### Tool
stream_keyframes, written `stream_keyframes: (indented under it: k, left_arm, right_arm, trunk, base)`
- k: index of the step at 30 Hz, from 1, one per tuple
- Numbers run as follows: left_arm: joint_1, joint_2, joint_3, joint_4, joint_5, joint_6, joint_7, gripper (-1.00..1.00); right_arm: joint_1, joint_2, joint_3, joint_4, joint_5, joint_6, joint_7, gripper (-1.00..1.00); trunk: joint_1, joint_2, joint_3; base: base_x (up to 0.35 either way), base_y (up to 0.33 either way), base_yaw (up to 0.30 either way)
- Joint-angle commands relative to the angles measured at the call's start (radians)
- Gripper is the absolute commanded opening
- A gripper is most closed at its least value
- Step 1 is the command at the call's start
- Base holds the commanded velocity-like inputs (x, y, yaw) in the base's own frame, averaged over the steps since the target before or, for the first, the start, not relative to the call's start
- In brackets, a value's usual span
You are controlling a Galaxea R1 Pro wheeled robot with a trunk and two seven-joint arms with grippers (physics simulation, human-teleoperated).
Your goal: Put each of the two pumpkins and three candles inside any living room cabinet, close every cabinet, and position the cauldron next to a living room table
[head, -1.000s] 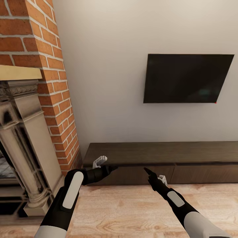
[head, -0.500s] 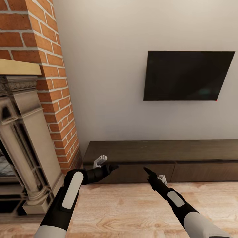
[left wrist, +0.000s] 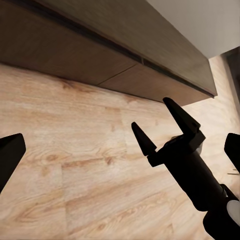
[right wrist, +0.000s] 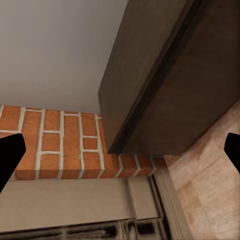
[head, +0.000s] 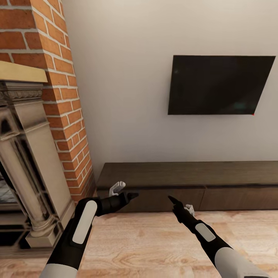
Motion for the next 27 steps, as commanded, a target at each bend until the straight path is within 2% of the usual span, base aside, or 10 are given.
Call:
stream_keyframes:
  k: [1,9,13,15,17,19,22,25,27]
  left_arm:
    - [0.000,0.000,0.001,-0.001,0.003,0.004,0.003,1.00]
    - [-0.001,0.000,0.000,-0.001,0.002,0.004,0.005,1.00]
    - [-0.001,0.000,-0.001,0.000,0.002,0.004,0.005,1.00]
    - [-0.001,0.000,-0.001,-0.001,0.003,0.004,0.004,1.00]
    - [-0.001,0.000,-0.001,-0.001,0.004,0.005,0.003,1.00]
    - [-0.001,0.000,-0.002,-0.001,0.003,0.005,0.003,1.00]
    - [-0.001,0.000,-0.003,-0.001,0.003,0.005,0.003,1.00]
    - [-0.001,0.000,-0.004,-0.001,0.004,0.006,0.003,1.00]
    - [-0.001,0.000,-0.005,-0.001,0.007,0.007,0.003,1.00]
  right_arm:
    - [-0.001,0.000,-0.001,0.000,-0.009,0.009,0.001,1.00]
    - [-0.001,-0.002,-0.003,0.000,-0.015,0.015,0.006,1.00]
    - [-0.001,-0.003,-0.011,0.000,-0.046,0.018,0.010,1.00]
    - [-0.001,-0.002,-0.015,0.000,-0.083,0.017,0.010,1.00]
    - [-0.001,-0.002,-0.017,0.000,-0.149,0.012,0.011,1.00]
    - [-0.001,-0.002,-0.017,0.000,-0.195,0.010,0.013,1.00]
    - [-0.001,-0.002,-0.018,0.000,-0.223,0.010,0.013,1.00]
    - [-0.002,-0.003,-0.019,0.000,-0.275,0.011,0.015,1.00]
    - [-0.003,-0.003,-0.019,-0.001,-0.289,0.012,0.020,1.00]
  trunk:
    - [0.004,-0.008,-0.004]
    - [0.034,-0.064,-0.029]
    - [0.050,-0.092,-0.042]
    - [0.057,-0.106,-0.048]
    - [0.065,-0.120,-0.054]
    - [0.073,-0.134,-0.061]
    - [0.084,-0.155,-0.070]
    - [0.096,-0.176,-0.079]
    - [0.103,-0.190,-0.086]
  base:
    - [0.000,0.000,0.000]
    - [0.000,0.000,0.000]
    - [0.000,0.000,0.000]
    - [0.000,0.000,0.000]
    - [0.000,0.000,0.000]
    - [0.000,0.000,0.000]
    - [0.000,0.000,0.000]
    - [0.000,0.000,0.000]
    - [0.000,0.000,0.000]
